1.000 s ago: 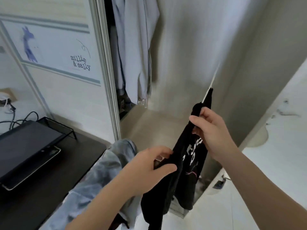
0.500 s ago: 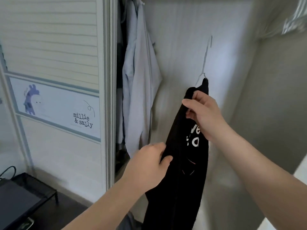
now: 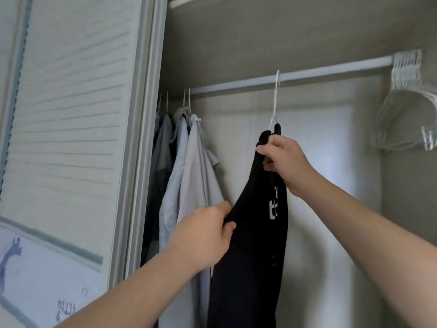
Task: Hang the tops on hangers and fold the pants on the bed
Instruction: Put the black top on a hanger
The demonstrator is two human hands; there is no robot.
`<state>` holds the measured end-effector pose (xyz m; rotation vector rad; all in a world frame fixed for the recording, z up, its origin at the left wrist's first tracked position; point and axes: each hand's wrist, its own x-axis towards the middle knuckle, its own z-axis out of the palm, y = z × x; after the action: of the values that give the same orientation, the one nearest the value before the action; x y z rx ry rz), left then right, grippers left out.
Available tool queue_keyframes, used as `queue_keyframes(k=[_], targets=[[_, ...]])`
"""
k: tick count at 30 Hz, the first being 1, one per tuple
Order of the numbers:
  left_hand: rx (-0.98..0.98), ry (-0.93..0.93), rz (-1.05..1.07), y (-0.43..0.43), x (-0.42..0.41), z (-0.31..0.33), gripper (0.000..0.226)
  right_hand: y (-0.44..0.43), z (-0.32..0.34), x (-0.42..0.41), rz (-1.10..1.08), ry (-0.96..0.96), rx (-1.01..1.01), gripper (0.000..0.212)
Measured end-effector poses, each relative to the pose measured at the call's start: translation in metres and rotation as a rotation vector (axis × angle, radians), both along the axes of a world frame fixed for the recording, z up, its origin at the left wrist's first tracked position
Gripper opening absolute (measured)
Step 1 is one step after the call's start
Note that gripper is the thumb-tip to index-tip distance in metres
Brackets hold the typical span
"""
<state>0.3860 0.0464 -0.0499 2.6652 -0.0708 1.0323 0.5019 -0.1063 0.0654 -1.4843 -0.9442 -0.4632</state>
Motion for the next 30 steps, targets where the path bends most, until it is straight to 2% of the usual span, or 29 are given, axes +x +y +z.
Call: queue_keyframes(k=[2, 6, 10, 18, 22, 25, 27, 30], targets=[[0.087, -0.035, 0.06, 0.002, 0.019, 0.026, 0.028, 0.001, 0.026, 0.023, -0.016, -0.028, 0.004, 0.028], [0.209, -0.089, 0.175, 0.005, 0.049, 0.072, 0.025, 0.007, 0.073, 0.066, -0.022, -0.04, 0.013, 0.033], [0.239, -0.113, 0.236, 0.01, 0.07, 0.103, 0.018, 0.021, 0.11, 0.1, 0.017, 0.004, -0.026, 0.021], [0.262, -0.13, 0.326, 0.013, 0.087, 0.121, 0.015, 0.047, 0.124, 0.136, 0.095, 0.145, -0.069, 0.006], [0.278, -0.159, 0.36, 0.018, 0.092, 0.117, 0.014, 0.053, 0.121, 0.139, 0.053, 0.127, -0.084, 0.016], [0.255, -0.137, 0.357, 0.023, 0.095, 0.111, 0.014, 0.057, 0.118, 0.132, -0.173, -0.05, -0.136, 0.035], [0.217, -0.112, 0.339, 0.028, 0.098, 0.106, 0.019, 0.061, 0.116, 0.119, -0.322, -0.2, -0.224, 0.055], [0.181, -0.076, 0.296, 0.034, 0.099, 0.104, 0.022, 0.069, 0.109, 0.098, -0.373, -0.263, -0.439, 0.068]])
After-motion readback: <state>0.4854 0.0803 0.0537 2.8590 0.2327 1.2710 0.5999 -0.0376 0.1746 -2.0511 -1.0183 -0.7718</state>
